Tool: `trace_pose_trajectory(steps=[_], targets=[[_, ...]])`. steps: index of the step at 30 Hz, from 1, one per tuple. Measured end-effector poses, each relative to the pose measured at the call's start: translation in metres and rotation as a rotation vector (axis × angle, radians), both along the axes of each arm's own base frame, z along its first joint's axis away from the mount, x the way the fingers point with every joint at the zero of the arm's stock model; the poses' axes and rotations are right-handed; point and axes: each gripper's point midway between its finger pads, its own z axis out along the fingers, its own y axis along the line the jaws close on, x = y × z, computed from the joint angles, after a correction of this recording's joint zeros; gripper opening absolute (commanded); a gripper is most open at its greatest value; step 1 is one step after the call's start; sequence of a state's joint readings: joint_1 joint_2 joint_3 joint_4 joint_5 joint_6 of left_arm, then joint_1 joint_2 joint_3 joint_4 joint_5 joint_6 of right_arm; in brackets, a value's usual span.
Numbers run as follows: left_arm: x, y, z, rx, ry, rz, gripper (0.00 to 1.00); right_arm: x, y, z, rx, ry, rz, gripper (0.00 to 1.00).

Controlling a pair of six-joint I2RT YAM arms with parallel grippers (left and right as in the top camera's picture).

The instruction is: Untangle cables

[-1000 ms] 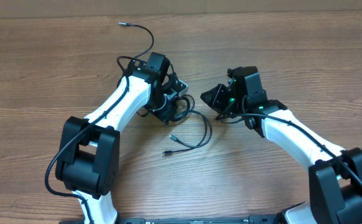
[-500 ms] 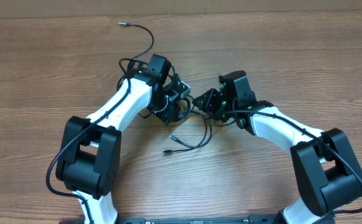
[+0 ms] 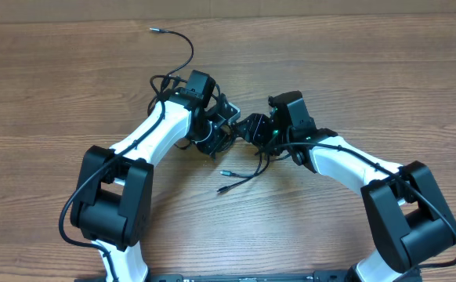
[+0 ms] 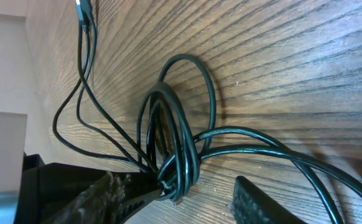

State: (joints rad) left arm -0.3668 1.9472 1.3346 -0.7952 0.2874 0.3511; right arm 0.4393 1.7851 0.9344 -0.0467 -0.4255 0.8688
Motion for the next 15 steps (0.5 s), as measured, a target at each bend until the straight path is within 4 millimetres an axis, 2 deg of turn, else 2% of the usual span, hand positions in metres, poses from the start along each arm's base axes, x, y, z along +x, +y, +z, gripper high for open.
trace_pose_trajectory(steps=[3,10,11,12,15], targets=[[0.001,0.002,-0.001,0.01,-0.003,0.002,0.04,0.001,-0.002,-0.002,-0.01,-0.001,-0.008,0.7],[-0.001,0.005,-0.001,0.008,0.014,0.01,0.04,-0.002,-0.003,-0.006,-0.013,0.028,-0.019,0.68],[-0.002,0.005,0.0,-0.005,0.024,0.013,0.04,-0.003,-0.002,-0.005,-0.004,0.039,-0.024,0.65],[-0.003,0.005,0.001,-0.026,0.034,0.014,0.04,-0.006,0.002,-0.003,0.035,0.077,-0.028,0.56],[-0.008,0.006,0.008,-0.124,0.081,0.0,0.04,-0.011,0.007,0.0,0.076,0.116,-0.023,0.49]])
